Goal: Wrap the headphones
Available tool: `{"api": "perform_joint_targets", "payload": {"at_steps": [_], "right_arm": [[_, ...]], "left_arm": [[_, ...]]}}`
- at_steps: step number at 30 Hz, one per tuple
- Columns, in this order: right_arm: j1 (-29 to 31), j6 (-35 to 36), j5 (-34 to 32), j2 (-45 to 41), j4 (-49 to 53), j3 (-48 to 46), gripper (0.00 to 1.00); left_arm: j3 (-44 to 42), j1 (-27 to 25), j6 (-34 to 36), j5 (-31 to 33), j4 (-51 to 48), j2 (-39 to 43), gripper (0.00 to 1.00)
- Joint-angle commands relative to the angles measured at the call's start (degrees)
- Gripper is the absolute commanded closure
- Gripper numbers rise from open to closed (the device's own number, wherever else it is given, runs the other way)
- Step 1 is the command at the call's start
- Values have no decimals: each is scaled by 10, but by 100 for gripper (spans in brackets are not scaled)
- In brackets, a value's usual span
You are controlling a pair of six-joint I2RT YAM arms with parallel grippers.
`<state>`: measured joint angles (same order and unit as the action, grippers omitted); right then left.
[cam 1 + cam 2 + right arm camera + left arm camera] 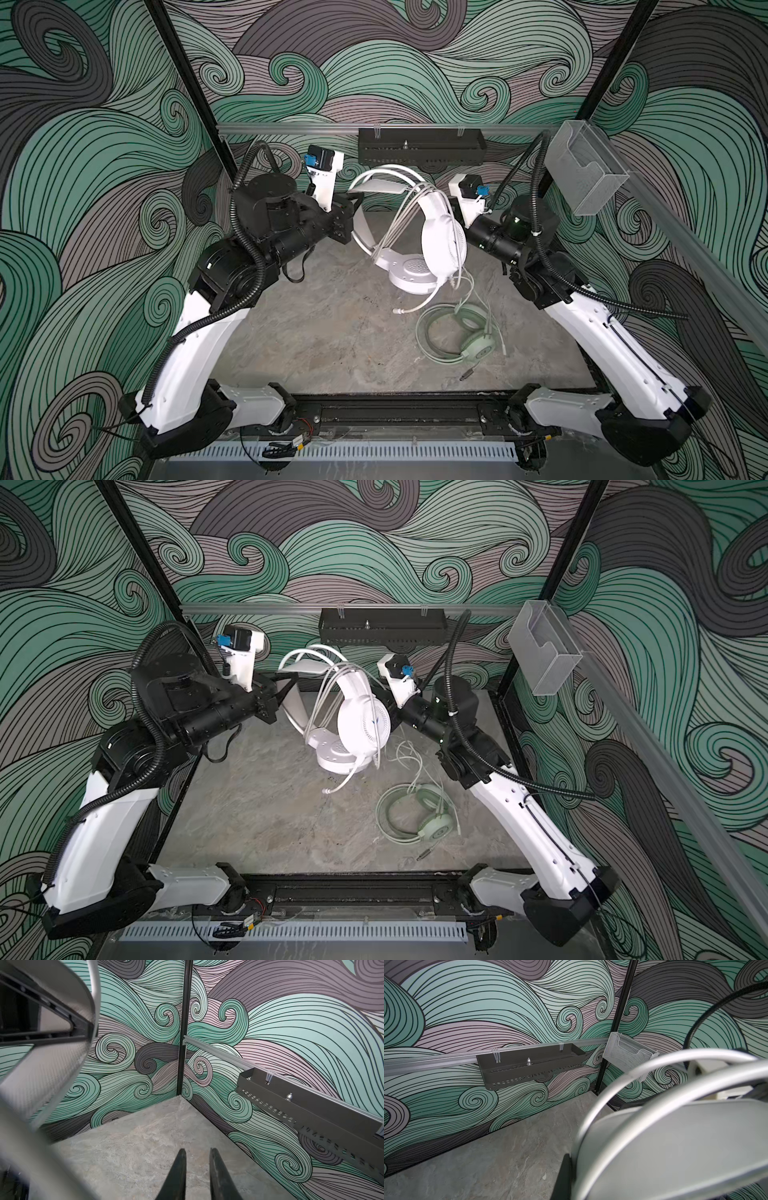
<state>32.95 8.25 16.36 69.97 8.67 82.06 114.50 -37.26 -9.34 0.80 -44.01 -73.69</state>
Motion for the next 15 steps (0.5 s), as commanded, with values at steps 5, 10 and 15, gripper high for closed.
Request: {"api": "perform_joint_targets", "payload": {"at_steps": [5, 10, 15], "right_arm": [[-12, -34, 29, -9, -52, -46, 78], [-11, -35, 40, -11, -56, -41, 78], [-11, -38, 29, -8, -50, -40, 83]], "left_arm": [[72, 8, -82, -14, 90, -3, 100], [72, 12, -107, -19, 122, 0, 100], [72, 16, -125, -10, 134, -3, 100]]}}
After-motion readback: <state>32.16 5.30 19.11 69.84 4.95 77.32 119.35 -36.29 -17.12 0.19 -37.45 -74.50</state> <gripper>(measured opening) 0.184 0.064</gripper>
